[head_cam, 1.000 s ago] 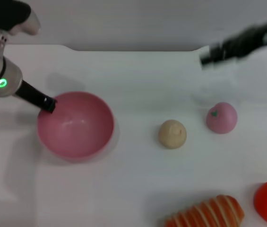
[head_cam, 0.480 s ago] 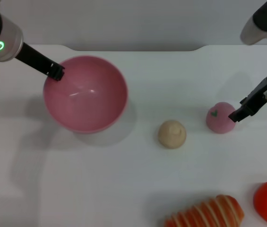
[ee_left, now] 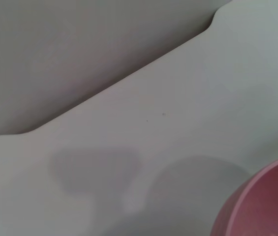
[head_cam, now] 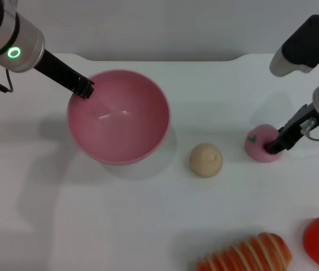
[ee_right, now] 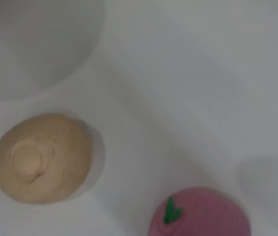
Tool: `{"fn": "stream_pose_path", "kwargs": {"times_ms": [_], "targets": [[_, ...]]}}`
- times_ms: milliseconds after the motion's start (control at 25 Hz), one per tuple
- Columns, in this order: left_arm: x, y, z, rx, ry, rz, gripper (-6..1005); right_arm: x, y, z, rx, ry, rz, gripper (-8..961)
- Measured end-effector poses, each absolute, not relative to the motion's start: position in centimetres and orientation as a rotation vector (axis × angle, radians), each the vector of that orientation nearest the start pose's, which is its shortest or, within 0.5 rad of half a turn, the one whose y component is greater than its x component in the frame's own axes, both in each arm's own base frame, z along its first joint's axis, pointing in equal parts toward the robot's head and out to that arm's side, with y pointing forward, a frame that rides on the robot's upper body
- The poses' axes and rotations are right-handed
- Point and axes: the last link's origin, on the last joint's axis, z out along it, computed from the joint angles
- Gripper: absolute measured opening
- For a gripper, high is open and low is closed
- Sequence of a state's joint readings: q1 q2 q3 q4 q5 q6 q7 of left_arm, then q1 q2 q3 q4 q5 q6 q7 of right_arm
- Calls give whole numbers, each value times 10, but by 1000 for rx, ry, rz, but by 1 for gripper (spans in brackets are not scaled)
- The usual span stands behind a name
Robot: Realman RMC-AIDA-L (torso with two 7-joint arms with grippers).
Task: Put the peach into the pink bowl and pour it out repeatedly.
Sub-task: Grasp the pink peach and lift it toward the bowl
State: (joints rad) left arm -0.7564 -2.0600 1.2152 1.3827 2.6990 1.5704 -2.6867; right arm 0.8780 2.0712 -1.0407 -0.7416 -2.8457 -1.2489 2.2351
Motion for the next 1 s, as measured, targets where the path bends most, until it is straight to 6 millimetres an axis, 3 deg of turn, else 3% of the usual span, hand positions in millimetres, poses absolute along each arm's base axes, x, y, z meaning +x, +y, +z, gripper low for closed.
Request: {"fn": "stream_pose_path", "kwargs": {"times_ms": [200,480,640,840,1000], "targets": [[-141,397,44,-2401,-961,348,45,230,417,-18,-2545,775,-604,491],[-143,397,44,-2399,-957,340,45,215,418,-13,-2574,762,-543,255],[-142,398,44,-2401,-949,338,45,187,417,22,-2537,702,-392,102],[-140,400,44,-2406,-931,334,45,133,411,69,-2448,512,-124,53],[-141,399,40,-2428,-942,323,45,86,395,77,-2505,337,102,39]]}}
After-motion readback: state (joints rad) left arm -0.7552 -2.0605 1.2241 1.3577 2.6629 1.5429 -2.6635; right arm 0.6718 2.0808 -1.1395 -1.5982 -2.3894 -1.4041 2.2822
